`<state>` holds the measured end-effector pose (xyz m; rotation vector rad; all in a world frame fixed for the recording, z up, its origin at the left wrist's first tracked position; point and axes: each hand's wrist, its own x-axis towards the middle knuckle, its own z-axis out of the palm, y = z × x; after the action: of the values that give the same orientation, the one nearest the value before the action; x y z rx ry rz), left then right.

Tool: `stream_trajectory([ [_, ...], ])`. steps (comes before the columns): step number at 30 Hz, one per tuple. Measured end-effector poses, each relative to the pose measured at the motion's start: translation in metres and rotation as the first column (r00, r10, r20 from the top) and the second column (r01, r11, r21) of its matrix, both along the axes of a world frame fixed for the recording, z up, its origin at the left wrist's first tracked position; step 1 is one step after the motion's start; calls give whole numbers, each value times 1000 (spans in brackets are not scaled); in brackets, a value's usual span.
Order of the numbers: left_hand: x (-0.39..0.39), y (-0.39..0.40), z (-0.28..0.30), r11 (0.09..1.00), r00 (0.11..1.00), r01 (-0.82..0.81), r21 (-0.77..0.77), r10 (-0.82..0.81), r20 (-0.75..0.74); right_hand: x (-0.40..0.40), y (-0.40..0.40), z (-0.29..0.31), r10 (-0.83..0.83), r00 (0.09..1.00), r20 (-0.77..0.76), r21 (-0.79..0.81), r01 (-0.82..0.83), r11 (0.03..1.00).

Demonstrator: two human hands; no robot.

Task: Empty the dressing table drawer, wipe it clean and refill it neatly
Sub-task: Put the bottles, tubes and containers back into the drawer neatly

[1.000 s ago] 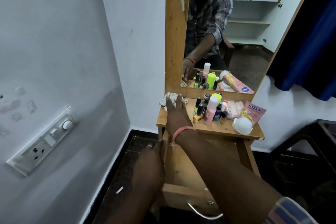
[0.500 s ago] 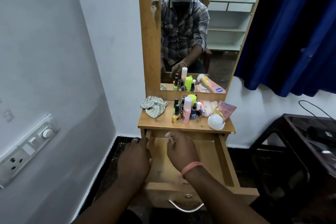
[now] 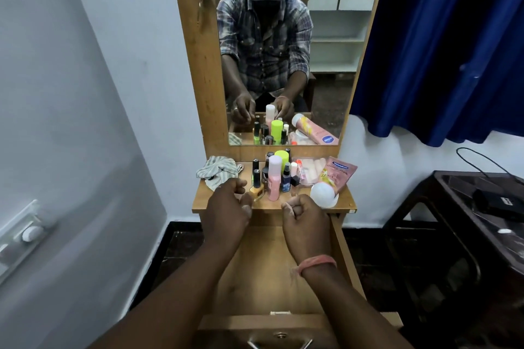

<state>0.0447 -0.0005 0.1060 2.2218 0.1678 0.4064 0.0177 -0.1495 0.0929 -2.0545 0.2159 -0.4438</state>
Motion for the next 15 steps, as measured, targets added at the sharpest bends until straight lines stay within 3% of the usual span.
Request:
stream_trajectory([
  [11,28,-25,-1,1000,997,11,22,-9,-80,10,2,7,-66,998,16,-55,67,996],
  [15,30,-26,0,999,997,-14,36,17,-72,10,-17,14,-226,953,202,-237,272,933],
])
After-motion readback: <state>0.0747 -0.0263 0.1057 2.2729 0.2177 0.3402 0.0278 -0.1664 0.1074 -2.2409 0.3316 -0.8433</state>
